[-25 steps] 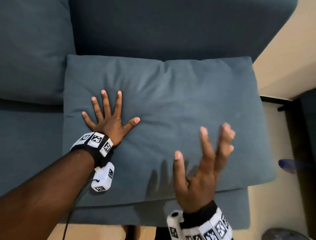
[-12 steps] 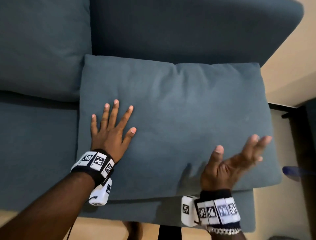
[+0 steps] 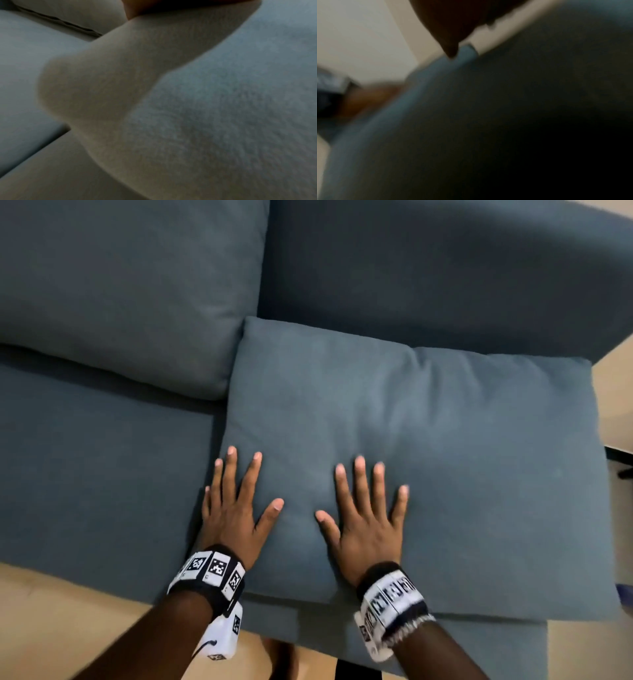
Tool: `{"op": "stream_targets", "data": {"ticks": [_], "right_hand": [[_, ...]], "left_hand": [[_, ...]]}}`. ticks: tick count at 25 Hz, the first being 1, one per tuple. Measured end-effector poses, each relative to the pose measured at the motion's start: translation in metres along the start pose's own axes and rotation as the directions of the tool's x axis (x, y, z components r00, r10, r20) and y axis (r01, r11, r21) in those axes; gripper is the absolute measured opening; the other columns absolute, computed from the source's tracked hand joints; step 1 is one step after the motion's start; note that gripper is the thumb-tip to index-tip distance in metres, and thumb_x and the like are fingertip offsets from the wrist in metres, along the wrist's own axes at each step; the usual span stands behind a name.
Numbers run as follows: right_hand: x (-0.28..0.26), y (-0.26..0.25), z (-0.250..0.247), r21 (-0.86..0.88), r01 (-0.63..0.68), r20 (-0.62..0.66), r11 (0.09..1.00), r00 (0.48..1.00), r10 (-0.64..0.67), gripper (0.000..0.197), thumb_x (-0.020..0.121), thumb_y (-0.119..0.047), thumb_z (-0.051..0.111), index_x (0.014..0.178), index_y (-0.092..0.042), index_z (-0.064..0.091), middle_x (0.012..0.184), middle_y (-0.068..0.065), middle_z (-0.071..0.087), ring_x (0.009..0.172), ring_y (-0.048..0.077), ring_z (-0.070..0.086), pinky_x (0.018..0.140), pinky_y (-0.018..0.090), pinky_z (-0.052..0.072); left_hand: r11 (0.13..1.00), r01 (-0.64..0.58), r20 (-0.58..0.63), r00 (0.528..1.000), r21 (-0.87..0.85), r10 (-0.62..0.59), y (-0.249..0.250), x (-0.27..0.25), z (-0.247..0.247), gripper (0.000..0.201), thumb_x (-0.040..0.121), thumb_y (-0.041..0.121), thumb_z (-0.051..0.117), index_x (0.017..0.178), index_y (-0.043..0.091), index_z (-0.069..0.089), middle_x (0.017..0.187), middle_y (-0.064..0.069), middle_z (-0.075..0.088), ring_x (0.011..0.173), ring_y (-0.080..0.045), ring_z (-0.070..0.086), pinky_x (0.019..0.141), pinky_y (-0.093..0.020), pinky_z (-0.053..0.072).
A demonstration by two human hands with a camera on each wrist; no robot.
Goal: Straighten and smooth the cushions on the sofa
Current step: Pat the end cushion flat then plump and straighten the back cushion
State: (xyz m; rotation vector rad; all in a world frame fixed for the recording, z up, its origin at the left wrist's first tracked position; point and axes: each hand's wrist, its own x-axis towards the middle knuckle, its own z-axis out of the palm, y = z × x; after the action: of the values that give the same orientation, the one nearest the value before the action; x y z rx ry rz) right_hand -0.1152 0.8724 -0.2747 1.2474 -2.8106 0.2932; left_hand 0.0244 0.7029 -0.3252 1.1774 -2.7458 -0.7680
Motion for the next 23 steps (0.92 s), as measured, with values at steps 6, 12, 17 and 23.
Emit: {"op": "stream_targets", "data": {"ticks": [6,12,17,23], "right_hand": [[0.018,-0.061,-0.04,0.341,0.112,-0.218,0.933,0.975,-0.037,0.068,0.101,-0.054,0.049,0.158,-0.02,0.034,0.171,0.016,0.015,0.16,0.037,0.009,0.124,0.067,0.006],[-0.004,-0.062,0.033,-0.063,0.477,0.335,0.877,0.838,-0.432,0.082,0.093,-0.066,0.054,0.161,-0.027,0.033,0.174,0.01,-0.005,0.161,0.03,0.003,0.124,0.067,0.007],[0.03,-0.123,-0.034,0.352,0.442,-0.164,0.825,0.897,-0.41,0.063,0.102,-0.046,0.052,0.158,-0.022,0.036,0.171,0.015,0.017,0.16,0.033,0.007,0.124,0.069,0.007],[0.033,-0.098,0.024,-0.099,0.55,0.365,0.83,0.796,-0.483,0.073,0.094,-0.063,0.045,0.16,-0.032,0.034,0.174,0.0,0.011,0.159,0.027,-0.015,0.124,0.065,-0.004]], "left_hand": [[0.866,0.224,0.048,0.973,-0.447,-0.227,-0.05,-0.033,0.008,0.078,0.092,0.07,0.027,0.162,0.039,0.008,0.168,0.006,0.017,0.154,-0.009,0.016,0.123,-0.025,0.01],[0.46,0.528,0.348,0.837,-0.714,-0.421,-0.089,-0.053,0.028,0.073,0.087,0.089,0.013,0.148,0.058,0.038,0.161,0.021,0.034,0.151,-0.004,0.027,0.128,-0.044,0.017],[0.354,0.632,0.394,0.737,-0.689,-0.549,-0.078,-0.056,0.02,0.077,0.096,0.079,0.016,0.148,0.032,0.047,0.15,0.007,0.048,0.14,-0.014,0.043,0.124,-0.038,0.027],[0.317,0.634,0.461,0.75,-0.705,-0.474,-0.07,-0.038,-0.001,0.097,0.081,0.094,0.02,0.149,0.032,0.05,0.156,0.007,0.042,0.143,-0.012,0.043,0.124,-0.037,0.025]]}}
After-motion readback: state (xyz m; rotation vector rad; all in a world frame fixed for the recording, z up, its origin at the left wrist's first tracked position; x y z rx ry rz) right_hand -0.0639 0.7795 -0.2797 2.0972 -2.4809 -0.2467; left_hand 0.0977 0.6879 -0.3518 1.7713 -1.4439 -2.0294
